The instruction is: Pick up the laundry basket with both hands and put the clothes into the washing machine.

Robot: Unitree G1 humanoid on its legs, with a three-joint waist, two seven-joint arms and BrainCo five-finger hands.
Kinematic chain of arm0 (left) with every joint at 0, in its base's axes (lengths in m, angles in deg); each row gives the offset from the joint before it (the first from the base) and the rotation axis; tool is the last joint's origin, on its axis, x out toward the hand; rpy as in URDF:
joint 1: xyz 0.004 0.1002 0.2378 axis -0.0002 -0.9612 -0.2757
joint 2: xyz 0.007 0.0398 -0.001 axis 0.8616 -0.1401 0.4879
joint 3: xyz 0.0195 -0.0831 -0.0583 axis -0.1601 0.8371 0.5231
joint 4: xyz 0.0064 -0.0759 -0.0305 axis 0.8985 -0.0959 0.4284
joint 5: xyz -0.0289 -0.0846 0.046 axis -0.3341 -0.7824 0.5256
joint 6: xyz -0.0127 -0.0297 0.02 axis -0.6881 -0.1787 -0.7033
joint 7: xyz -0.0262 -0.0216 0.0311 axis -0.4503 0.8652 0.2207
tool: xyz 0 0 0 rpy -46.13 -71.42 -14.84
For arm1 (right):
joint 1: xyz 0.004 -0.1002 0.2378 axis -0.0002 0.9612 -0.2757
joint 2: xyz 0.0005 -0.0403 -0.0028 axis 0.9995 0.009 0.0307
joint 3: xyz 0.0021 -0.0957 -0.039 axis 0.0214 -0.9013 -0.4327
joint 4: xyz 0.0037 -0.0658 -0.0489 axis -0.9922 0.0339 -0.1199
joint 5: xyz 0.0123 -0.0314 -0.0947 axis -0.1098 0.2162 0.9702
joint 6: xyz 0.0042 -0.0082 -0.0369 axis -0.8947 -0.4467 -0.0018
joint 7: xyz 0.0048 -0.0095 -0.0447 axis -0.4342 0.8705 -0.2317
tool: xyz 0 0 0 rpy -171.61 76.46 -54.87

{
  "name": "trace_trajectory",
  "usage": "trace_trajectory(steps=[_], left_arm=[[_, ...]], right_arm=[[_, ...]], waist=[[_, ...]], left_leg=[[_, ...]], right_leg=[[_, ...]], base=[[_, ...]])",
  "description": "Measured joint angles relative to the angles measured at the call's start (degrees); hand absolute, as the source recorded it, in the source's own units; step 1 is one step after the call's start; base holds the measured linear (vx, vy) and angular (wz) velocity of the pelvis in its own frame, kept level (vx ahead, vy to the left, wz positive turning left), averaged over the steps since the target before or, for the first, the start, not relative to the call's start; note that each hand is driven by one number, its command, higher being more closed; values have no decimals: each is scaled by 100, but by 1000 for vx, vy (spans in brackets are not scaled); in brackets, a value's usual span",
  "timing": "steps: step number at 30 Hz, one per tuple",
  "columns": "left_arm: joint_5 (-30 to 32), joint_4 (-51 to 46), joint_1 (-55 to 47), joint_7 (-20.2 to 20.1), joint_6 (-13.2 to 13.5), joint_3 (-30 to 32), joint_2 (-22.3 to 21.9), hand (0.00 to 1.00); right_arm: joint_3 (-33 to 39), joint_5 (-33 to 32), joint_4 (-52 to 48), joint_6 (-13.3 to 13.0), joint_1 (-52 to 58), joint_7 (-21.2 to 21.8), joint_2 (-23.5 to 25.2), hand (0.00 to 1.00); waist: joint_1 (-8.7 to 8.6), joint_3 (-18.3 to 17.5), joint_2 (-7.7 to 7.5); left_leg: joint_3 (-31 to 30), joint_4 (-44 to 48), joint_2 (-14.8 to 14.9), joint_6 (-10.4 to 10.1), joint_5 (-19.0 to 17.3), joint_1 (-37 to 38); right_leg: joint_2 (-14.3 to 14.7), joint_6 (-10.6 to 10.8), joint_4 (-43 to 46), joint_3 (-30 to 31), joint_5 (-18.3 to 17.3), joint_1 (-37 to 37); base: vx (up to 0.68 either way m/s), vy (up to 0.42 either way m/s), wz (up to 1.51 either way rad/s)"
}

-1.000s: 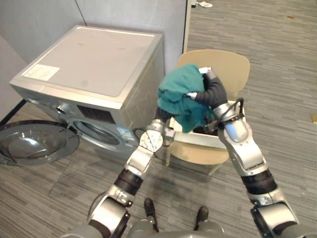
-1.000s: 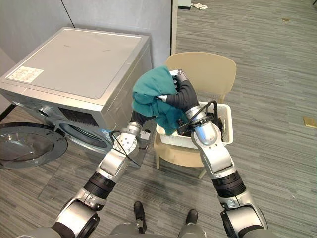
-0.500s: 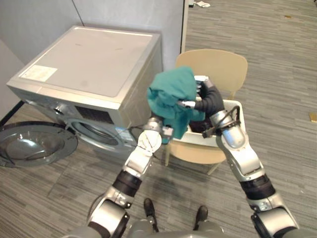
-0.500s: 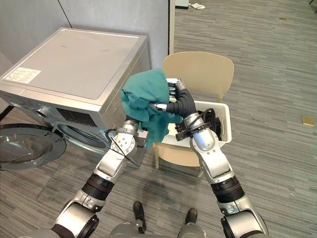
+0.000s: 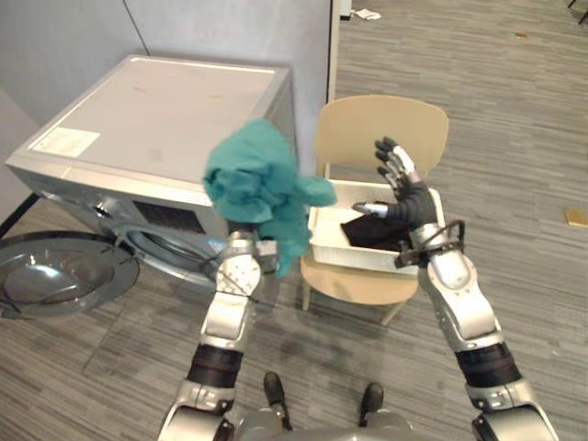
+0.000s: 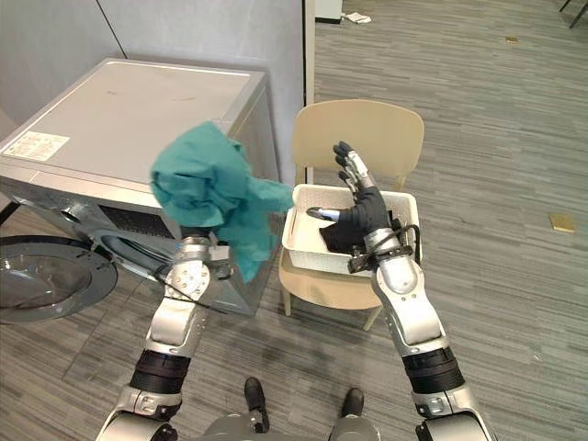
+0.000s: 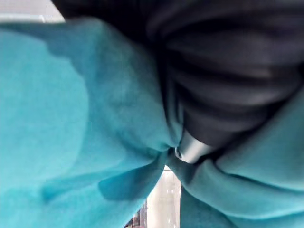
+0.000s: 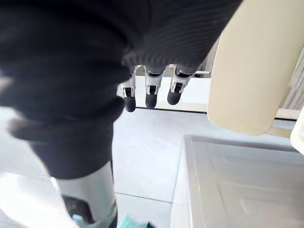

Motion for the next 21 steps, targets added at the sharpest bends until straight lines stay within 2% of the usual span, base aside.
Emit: trace_trajectory(steps=[4, 7, 10, 11, 13, 14, 15, 16, 17, 18, 19, 20, 21], left_arm=[[26, -558, -463, 115, 88, 511, -14, 100], [321, -893, -921, 258, 161, 890, -80, 100], [570, -1047, -1172, 304, 188, 1074, -276, 100], [618, -1118, -1320, 334, 196, 1112, -403, 100], [680, -1194, -1541, 334, 196, 1165, -541, 100], [686, -1191, -1671, 306, 195, 1189, -584, 100], [689, -1204, -1762, 241, 206, 1335, -570, 100], [690, -1212, -1843, 209, 214, 1394, -564, 100], [685, -1213, -2126, 126, 218, 1448, -591, 100], [677, -1220, -2343, -51, 226, 1416, -590, 100], [675, -1249, -2402, -141, 262, 1401, -586, 100], [672, -1251, -2515, -300, 326, 1439, -565, 100], [668, -1252, -2579, -358, 330, 1432, -563, 100]], right_arm=[[344, 310, 7, 108, 348, -23, 23, 0], [599, 649, 153, 139, 646, -30, 141, 0], [1034, 1028, 401, 215, 953, -49, 203, 0], [1395, 1237, 651, 360, 1165, -151, 214, 0], [1691, 1499, 790, 545, 1488, -241, 227, 0], [1831, 1696, 787, 594, 1807, -235, 264, 0], [1964, 1853, 801, 636, 2049, -188, 386, 0], [2006, 1900, 840, 668, 2109, -154, 431, 0], [1996, 1957, 878, 733, 2257, -43, 459, 0], [1965, 1991, 992, 743, 2531, 92, 511, 0], [1945, 1997, 1092, 746, 2625, 171, 552, 0], [1973, 2036, 1297, 748, 2812, 380, 723, 0], [1936, 2047, 1430, 762, 2820, 459, 830, 0]], waist=[[14, -10, -12], [33, -16, -15], [18, -26, -10], [26, -30, -1], [33, -30, 59], [13, -42, 6], [34, -24, -128], [86, -7, -79], [186, 17, 138], [165, 16, 158], [139, -2, 108], [125, -4, -44], [204, -5, -40]], left_leg=[[-13, 2, 61, -31, -23, 30], [-52, 9, 86, -31, -23, 13], [-336, 47, 88, -55, 37, -211], [-614, 58, 92, -79, 118, -442], [-676, 258, 207, 214, -108, -816], [-260, 443, 260, 663, -556, -932], [291, 895, 327, 981, -876, -1073], [465, 1339, 464, 1034, -870, -1179], [657, 1823, 653, 950, -399, -1154], [529, 1683, 494, 893, -51, -1111], [375, 1433, 347, 927, 228, -1091], [271, 1271, 241, 1237, 63, -1054], [478, 1728, 365, 1182, -355, -1082]], right_leg=[[57, -16, -55, 0, -6, 57], [112, -43, -98, -26, 18, 90], [139, -74, -92, -308, 35, 67], [158, -82, 26, -648, -97, 4], [166, -175, 434, -1099, -278, -92], [157, -196, 416, -1302, -372, -28], [30, -247, 215, -1479, -475, 105], [10, -241, 330, -1605, -509, 144], [3, -205, 869, -1740, -739, 167], [-191, -252, 1290, -1938, -1042, 200], [-196, -341, 1276, -1943, -1107, 206], [-267, -277, 1054, -2228, -1105, 346], [-274, -242, 1075, -2421, -1054, 372]], base=[[10, -18, -1], [21, -23, 5], [2, -19, 56], [-33, -34, 107], [-27, -52, 141], [12, -55, 169], [19, -50, 160], [60, -45, 117], [54, 12, 126], [5, 11, 144], [-61, -2, 192], [-58, -62, 133], [15, -67, 151]])
